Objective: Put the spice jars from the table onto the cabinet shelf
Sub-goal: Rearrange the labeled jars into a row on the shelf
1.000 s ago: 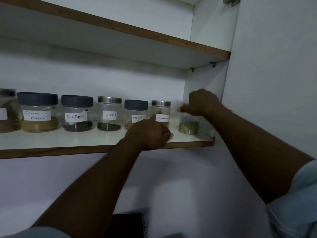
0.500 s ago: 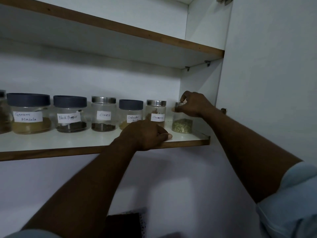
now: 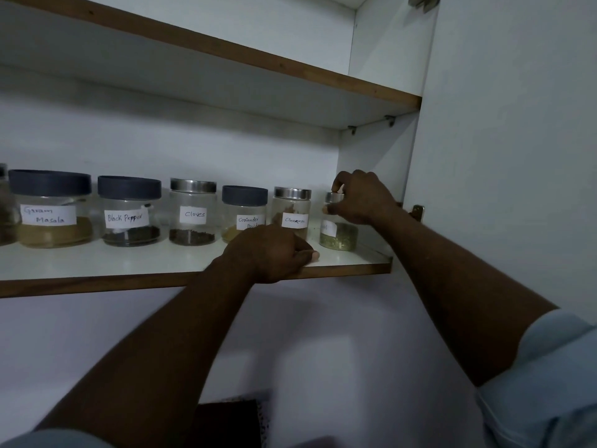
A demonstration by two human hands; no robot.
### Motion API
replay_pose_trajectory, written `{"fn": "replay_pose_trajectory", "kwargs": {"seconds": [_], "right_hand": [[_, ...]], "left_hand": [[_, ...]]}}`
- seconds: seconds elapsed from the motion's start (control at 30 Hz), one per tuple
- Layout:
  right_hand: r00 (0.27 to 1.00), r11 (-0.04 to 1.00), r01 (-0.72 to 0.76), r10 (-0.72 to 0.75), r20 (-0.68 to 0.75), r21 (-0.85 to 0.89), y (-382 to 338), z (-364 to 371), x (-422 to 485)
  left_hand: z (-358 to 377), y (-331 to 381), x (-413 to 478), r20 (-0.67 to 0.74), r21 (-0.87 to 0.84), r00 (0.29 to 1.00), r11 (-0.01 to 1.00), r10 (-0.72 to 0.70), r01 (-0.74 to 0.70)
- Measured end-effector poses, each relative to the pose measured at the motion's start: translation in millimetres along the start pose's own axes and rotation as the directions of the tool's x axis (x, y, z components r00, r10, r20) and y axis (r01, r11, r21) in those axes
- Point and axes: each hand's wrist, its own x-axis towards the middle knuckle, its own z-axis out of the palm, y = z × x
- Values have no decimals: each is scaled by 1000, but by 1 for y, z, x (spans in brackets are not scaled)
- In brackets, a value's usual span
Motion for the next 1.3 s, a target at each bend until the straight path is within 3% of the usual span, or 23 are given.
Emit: {"fn": "replay_pose_trajectory", "kwargs": {"seconds": [0.17, 0.33, 0.57, 1.3], "right_hand": [[998, 994, 42, -47, 51, 105, 9, -4, 0], [995, 982, 64, -76, 58, 176, 12, -7, 0], [991, 994, 98, -93, 100, -42, 15, -5, 14], [992, 999, 32, -29, 126, -23, 25, 26, 43]], "left_hand": [[0, 6, -1, -30, 107, 995, 990, 91, -87], [5, 33, 21, -36, 186, 995, 979, 88, -80], [23, 48, 43, -55, 162, 998, 986, 35, -26], [38, 40, 59, -56, 171, 996, 984, 66, -55]]}}
